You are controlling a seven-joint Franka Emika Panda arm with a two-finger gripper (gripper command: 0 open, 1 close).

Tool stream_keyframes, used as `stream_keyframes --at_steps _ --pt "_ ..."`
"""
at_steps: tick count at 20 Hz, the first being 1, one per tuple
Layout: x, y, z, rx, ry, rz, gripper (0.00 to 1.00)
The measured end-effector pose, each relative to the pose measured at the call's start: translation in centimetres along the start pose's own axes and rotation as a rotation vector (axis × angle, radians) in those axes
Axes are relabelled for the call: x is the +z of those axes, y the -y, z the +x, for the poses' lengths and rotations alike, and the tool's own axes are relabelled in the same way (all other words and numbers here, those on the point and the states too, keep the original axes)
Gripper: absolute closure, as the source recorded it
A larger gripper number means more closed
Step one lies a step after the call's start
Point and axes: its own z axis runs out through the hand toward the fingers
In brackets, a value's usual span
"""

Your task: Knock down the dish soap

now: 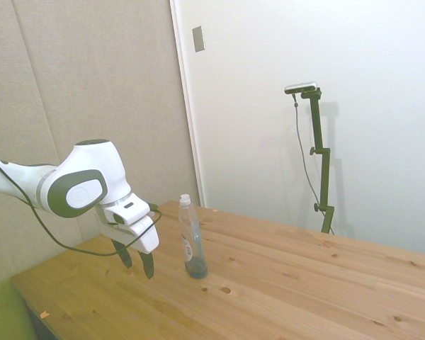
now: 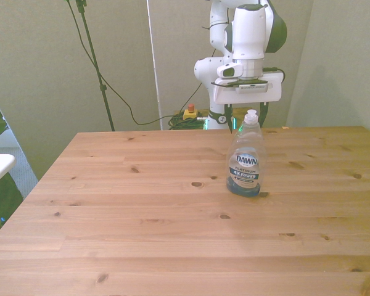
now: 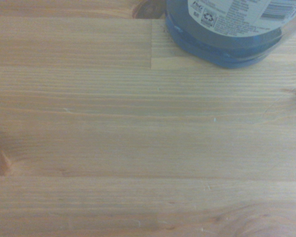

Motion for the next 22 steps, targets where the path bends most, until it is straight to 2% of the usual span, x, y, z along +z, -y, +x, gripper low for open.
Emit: stream_keyframes --at_steps 2,3,9,15,22 --pt "0.0 0.0 0.0 0.001 0.0 -0.001 0.0" --pt "-0.1 0.2 0.0 0.004 -0.004 0.002 1.0" --pt "-2.6 3.2 0.1 0.106 -0.069 0.058 1.0" --pt "-3.8 4.9 1.3 0.187 -0.129 0.056 1.0" --pt "-3.0 6.5 3.3 0.23 -0.153 0.044 1.0"
